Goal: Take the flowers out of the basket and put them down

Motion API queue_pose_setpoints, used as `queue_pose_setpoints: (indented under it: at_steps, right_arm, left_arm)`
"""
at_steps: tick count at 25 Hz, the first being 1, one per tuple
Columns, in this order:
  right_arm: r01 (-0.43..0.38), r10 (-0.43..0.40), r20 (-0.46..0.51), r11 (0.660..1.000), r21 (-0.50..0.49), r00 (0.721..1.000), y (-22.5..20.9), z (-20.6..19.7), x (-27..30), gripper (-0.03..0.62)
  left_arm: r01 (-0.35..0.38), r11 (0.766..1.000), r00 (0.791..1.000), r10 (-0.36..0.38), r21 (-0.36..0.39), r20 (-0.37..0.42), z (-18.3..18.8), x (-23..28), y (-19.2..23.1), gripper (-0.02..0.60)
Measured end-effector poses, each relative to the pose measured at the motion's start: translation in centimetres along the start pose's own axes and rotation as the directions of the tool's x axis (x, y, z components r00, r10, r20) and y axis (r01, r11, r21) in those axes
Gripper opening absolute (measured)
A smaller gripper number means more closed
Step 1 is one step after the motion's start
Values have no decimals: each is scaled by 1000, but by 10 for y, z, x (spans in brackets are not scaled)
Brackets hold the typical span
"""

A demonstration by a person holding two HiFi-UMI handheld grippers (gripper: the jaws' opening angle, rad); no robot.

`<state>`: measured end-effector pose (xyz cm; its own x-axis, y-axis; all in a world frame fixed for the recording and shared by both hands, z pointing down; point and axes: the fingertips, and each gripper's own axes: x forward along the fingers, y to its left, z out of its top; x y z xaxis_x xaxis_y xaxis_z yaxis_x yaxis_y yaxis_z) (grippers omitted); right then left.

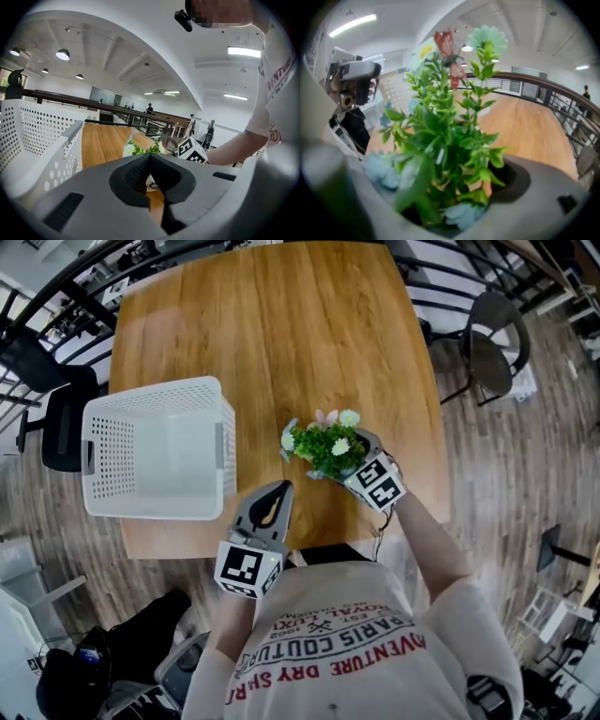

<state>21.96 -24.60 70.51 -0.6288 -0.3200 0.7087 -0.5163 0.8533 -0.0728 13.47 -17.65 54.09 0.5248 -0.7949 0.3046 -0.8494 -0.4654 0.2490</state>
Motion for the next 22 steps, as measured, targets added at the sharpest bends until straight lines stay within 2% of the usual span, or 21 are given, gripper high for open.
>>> queue_pose_setpoints:
  at_steps: [4,11,22]
  right_arm:
    - [-2,2,0,1000,-28,1000,3,-5,6,479]
    - [16,-16,41,1000,-10,999,1,-5,13,480]
    - [1,-2,70,1000,12,998,11,-1,-3,480]
  left_arm:
    - [2,1000,1000,-2,-6,1,0,7,-2,15]
    - [3,1000,1000,-3,7,-12,-1,9,1,15]
    - [10,1000,1000,-10,19,-13,5,3,-14,15]
